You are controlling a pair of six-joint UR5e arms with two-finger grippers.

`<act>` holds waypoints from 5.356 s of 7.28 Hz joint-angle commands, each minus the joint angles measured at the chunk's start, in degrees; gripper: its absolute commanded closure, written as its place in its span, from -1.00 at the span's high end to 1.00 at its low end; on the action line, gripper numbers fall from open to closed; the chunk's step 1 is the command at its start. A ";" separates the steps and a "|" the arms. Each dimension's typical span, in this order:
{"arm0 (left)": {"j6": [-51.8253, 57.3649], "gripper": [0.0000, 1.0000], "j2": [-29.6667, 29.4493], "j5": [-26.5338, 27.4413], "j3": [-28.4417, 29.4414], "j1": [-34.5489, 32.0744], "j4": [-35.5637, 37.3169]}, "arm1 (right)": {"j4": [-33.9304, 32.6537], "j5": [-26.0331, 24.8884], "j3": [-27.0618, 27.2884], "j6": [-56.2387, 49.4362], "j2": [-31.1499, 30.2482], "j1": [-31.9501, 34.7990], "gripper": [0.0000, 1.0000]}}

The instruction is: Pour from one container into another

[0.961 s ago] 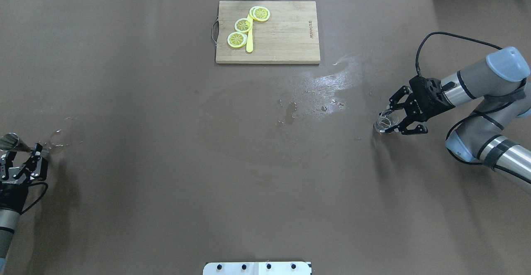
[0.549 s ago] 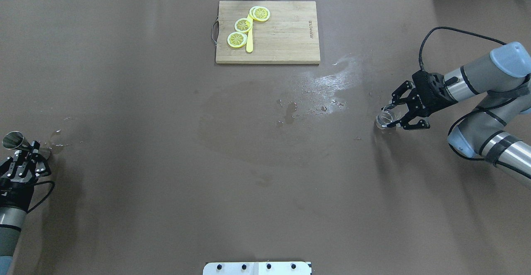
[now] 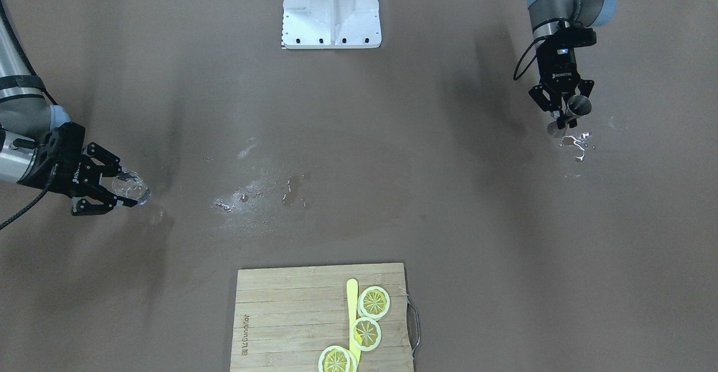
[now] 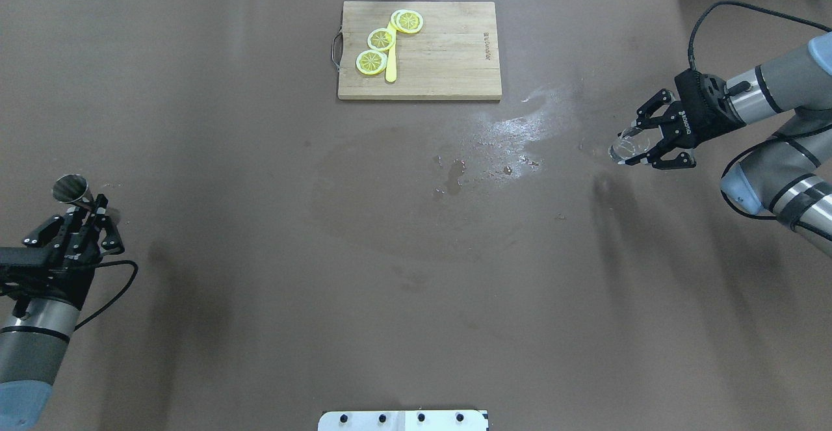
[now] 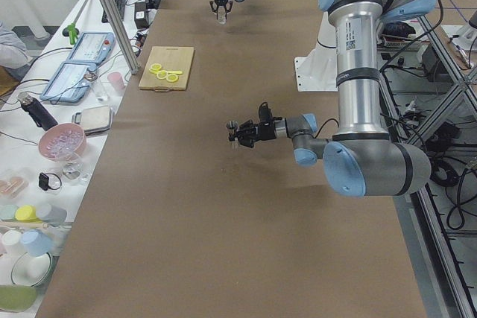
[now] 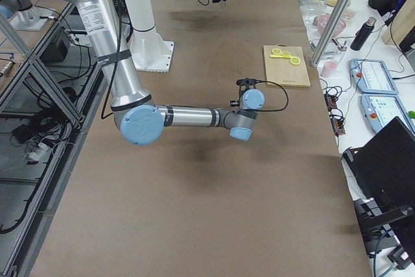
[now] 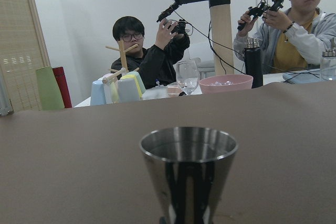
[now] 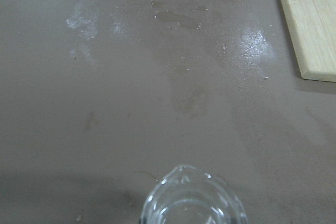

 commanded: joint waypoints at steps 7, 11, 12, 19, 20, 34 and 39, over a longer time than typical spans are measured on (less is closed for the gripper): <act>22.20 -1.00 -37.54 -13.31 4.75 -12.69 0.61 | -29.00 0.99 24.08 9.80 4.17 6.68 -1.00; 22.20 -1.00 -43.62 -18.31 5.89 -14.01 5.77 | -39.46 -1.45 32.28 5.43 3.39 8.18 -1.00; 22.03 -1.00 -45.28 -19.19 7.64 -14.44 9.80 | -48.57 -5.91 37.53 -1.30 1.73 6.35 -1.00; 22.55 -1.00 -54.08 -32.02 17.49 -13.92 10.02 | -66.69 -7.89 40.31 -8.41 11.82 3.44 -1.00; 22.47 -1.00 -54.17 -32.64 17.33 -14.01 9.93 | -66.68 -8.06 40.66 -7.61 12.95 2.74 -1.00; 35.03 -1.00 -52.16 -41.79 12.58 -16.29 6.24 | -88.02 -20.28 22.74 -11.12 37.11 -3.86 -1.00; 33.20 -1.00 -49.96 -41.26 12.40 -16.03 5.36 | -94.43 -24.75 24.22 -13.92 38.88 -6.49 -1.00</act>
